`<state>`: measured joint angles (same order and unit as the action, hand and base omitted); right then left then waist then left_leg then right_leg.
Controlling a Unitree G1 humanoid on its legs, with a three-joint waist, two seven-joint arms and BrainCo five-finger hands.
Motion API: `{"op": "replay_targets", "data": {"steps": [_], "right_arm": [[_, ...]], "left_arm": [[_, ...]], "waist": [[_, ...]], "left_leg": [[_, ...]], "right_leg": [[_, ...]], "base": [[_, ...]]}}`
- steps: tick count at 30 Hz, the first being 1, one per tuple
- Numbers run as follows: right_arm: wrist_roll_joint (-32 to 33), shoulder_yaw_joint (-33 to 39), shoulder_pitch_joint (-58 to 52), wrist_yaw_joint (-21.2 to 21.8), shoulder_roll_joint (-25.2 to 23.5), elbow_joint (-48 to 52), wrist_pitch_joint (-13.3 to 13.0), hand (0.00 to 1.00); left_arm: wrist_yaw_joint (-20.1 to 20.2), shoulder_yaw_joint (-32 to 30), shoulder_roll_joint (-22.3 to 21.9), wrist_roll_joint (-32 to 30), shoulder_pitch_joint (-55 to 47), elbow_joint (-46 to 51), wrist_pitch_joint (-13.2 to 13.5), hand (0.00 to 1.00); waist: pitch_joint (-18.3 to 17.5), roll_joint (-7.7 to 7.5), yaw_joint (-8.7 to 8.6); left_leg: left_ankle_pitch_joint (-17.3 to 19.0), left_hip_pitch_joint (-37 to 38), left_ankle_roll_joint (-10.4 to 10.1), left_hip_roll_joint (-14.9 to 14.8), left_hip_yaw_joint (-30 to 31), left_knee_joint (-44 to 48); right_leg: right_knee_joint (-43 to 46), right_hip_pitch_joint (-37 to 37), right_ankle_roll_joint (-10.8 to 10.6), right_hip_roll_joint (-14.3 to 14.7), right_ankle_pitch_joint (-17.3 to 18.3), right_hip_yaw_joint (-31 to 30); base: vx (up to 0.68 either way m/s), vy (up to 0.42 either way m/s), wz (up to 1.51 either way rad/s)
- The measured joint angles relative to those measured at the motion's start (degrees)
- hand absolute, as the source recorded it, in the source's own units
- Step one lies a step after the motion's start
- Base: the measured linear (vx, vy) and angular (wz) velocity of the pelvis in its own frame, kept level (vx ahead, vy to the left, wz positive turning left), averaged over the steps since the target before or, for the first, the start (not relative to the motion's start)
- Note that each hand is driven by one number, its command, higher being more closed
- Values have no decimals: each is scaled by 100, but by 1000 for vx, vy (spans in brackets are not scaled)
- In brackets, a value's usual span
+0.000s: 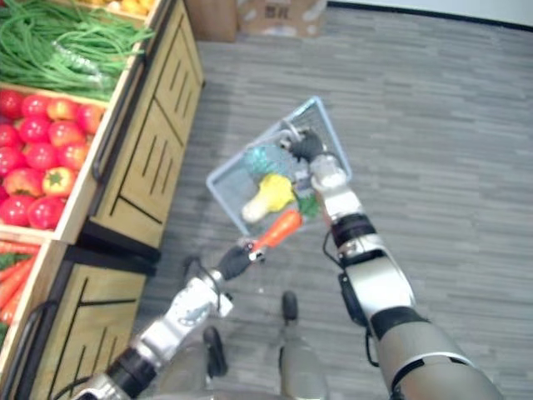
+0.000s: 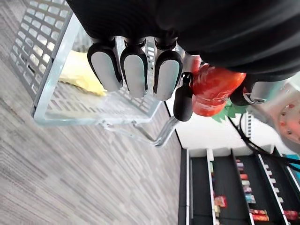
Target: Pick vegetable in the basket
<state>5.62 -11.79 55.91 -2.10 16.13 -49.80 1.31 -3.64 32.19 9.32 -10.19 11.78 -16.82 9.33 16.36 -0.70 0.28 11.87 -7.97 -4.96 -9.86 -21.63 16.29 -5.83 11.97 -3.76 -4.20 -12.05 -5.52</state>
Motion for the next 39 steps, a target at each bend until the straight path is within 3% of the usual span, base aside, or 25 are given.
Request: {"op": "replay_targets", "data": {"steps": [10, 11, 21, 39], "right_arm": [[216, -340, -33, -4, -269, 400, 2, 100], [235, -401, -38, -17, -274, 402, 2, 100], [446, -656, -141, -55, -381, 413, 2, 100], [440, -646, -592, -52, -367, 450, 2, 100]], "left_arm": [[-580, -291, -493, 35, 1280, -1612, -343, 100], [-675, -317, -539, 47, 1375, -1709, -373, 0], [-1167, -506, -751, 279, 1887, -2374, -585, 0], [-1311, -793, -958, 261, 2050, -2095, -771, 0]], "waist": [[63, -72, -202], [64, -74, -209], [156, -242, -343], [155, -243, -316]], "left_leg": [[32, 33, -43, -8, -44, -16], [37, 44, -48, -7, -46, -16], [67, 108, -70, -48, -142, 33], [65, 121, -70, -59, 51, 45]], "right_leg": [[0, 89, -19, 56, -46, -228], [0, 88, -12, 62, -56, -252], [-2, 84, -19, 107, -70, -386], [-6, -41, -74, 92, -101, -244]], "base": [[-27, -38, -11], [-44, -38, -8], [-54, -47, -7], [-45, -43, 4]]}}
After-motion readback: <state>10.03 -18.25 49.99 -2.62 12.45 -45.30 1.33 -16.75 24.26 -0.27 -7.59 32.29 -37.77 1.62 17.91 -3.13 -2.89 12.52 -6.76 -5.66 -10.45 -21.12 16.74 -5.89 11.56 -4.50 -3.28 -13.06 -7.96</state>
